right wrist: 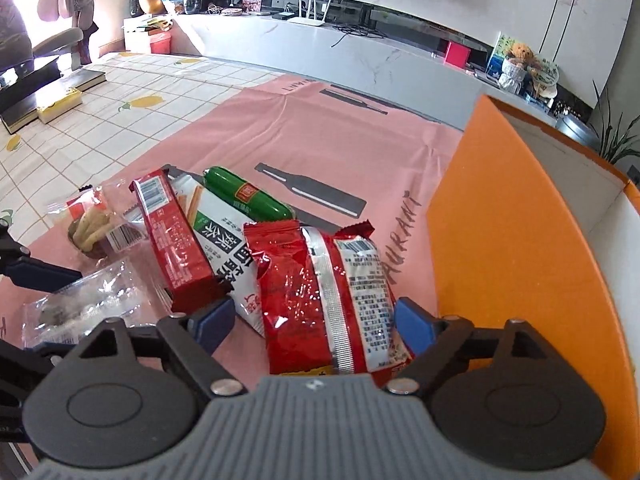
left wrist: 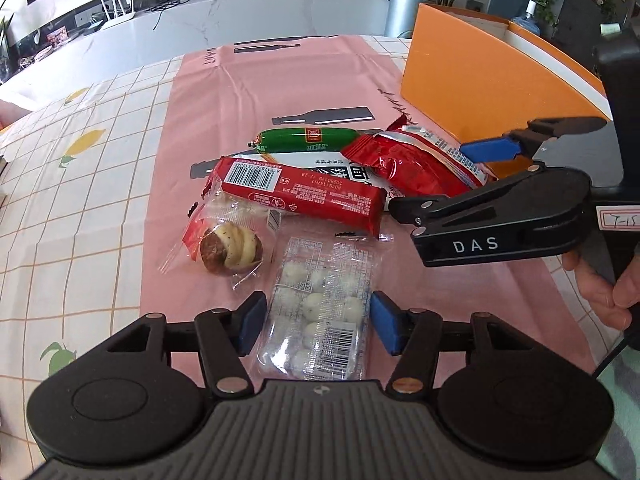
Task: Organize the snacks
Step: 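Grasp the clear quail-egg tray with the left tool while the right tool grasps the red chip bag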
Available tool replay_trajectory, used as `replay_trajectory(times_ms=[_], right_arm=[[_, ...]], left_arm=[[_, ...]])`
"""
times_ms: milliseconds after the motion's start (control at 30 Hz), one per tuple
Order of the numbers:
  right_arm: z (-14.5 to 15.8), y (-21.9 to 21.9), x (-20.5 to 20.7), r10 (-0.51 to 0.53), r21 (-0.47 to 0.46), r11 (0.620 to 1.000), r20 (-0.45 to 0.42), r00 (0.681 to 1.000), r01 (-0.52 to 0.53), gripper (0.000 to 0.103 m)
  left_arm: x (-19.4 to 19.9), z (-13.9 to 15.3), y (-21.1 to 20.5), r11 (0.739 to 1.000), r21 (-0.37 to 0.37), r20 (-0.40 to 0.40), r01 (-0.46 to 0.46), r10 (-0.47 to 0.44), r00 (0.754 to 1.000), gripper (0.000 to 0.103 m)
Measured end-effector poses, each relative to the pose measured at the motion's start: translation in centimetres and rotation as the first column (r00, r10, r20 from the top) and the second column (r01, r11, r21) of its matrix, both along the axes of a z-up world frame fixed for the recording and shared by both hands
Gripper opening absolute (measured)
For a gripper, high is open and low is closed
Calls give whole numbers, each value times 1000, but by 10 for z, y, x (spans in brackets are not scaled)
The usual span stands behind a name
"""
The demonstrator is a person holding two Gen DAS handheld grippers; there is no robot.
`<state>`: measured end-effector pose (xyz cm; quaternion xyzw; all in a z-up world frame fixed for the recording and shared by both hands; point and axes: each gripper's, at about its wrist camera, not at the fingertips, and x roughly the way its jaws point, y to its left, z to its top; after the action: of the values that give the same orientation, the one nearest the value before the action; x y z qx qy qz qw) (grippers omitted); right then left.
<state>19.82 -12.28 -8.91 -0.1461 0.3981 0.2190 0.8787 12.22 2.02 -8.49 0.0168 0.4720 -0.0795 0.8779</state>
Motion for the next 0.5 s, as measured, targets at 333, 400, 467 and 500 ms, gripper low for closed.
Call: replay_trajectory(times_ms=[333, 400, 467, 500], right_arm=[[12, -13, -25, -148, 30, 988, -110, 983, 152, 66], [16, -16, -40, -175, 59, 981, -162, 971, 186, 65], [20, -19, -55, -196, 80, 973, -197, 960, 215, 65], [22, -21, -64, -207, 88, 969, -213, 955, 230, 66]], left_arm=[[-11, 0, 2, 999, -6, -11, -35, 35, 999, 65], [-14, 0, 3, 999, -4, -12, -39, 39, 999, 65], [-17, 0, 4, 999, -4, -15, -42, 42, 999, 65], [-19, 1, 4, 999, -3, -16, -41, 41, 999, 65]])
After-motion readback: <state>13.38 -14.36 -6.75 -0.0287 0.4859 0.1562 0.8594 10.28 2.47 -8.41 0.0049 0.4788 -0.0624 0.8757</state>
